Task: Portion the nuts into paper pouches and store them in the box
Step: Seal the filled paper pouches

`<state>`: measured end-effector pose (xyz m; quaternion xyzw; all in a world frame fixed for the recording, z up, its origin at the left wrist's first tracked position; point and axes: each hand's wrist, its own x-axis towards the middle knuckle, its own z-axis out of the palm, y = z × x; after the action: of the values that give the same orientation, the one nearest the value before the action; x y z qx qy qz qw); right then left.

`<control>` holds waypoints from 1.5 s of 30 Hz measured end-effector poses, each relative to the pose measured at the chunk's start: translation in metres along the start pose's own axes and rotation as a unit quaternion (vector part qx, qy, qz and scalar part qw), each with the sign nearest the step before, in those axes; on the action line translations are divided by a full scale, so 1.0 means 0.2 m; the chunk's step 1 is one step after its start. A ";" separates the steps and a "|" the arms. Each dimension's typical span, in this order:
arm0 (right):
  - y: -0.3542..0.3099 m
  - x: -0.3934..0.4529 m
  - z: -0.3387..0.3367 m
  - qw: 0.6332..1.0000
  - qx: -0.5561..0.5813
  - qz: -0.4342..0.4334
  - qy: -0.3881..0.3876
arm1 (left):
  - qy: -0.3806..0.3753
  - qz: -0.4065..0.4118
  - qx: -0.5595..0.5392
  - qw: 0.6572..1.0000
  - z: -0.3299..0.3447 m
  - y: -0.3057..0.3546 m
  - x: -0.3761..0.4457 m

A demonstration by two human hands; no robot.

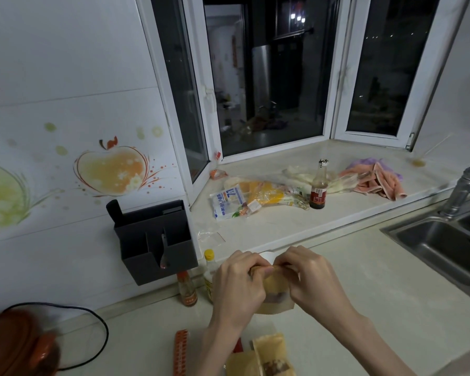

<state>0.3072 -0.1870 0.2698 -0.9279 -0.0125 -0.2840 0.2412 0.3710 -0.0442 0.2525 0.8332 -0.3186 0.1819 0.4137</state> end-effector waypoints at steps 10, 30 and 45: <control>0.03 0.00 -0.04 1.000 -0.010 0.025 -0.005 | 0.001 -0.040 -0.064 0.997 -0.02 -0.05 -0.02; 0.01 -0.06 0.05 0.998 0.055 -0.027 -0.006 | 0.026 -0.016 -0.013 0.999 -0.03 -0.01 -0.09; 0.05 -0.12 0.12 0.996 0.067 0.007 -0.065 | -0.023 0.002 0.024 0.999 0.02 -0.05 -0.17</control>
<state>0.3014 -0.1818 0.2348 -0.9264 -0.0406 -0.2200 0.3030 0.3523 -0.0295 0.2254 0.8463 -0.3253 0.1711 0.3855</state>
